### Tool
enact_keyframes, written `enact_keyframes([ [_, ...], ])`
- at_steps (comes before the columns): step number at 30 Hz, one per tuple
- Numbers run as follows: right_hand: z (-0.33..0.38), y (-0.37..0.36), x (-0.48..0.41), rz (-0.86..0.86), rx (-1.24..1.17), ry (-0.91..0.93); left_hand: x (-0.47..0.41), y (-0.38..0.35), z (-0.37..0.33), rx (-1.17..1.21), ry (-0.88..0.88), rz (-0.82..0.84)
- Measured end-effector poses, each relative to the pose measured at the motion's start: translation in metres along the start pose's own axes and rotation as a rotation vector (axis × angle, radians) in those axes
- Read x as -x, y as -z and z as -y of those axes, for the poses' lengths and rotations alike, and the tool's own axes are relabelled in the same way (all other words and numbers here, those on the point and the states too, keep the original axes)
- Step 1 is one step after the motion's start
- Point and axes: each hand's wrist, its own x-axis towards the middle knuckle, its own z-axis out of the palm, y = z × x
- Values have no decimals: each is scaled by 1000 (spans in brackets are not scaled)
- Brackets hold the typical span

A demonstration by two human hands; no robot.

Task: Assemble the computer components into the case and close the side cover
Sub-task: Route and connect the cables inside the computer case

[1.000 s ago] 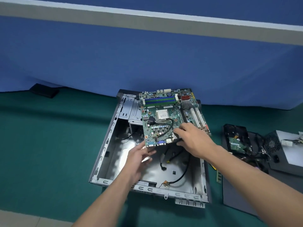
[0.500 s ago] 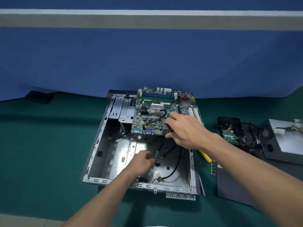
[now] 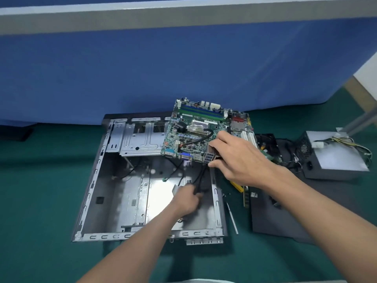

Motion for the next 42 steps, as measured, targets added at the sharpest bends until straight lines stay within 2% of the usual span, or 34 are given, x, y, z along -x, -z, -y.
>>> enact_keyframes([
  [5, 5, 21, -4, 16, -52, 42, 16, 74, 18, 63, -70, -269],
  [8, 14, 34, -16, 40, -104, 82, 31, 129, 39, 59, -34, -282],
  [13, 34, 51, -36, 82, -235, 136, 55, 200, 60, 181, 12, -243],
  [19, 56, 93, -51, 153, -456, 178, 66, 236, 75, 176, 41, -335],
  [23, 64, 113, -50, 302, -727, 185, 71, 243, 78, 96, 67, -413],
  [27, 71, 120, -45, 425, -802, 250, 80, 249, 80, 66, 63, -511],
  [30, 81, 117, -41, 482, -768, 277, 84, 256, 79, 85, 43, -462],
  [35, 104, 74, -30, 527, -566, 264, 83, 257, 75, 152, 8, -417],
  [38, 117, 31, -23, 501, -353, 229, 79, 244, 66, 61, -23, -360],
  [42, 125, -19, -15, 562, -277, 147, 72, 217, 51, -175, -62, -185],
])
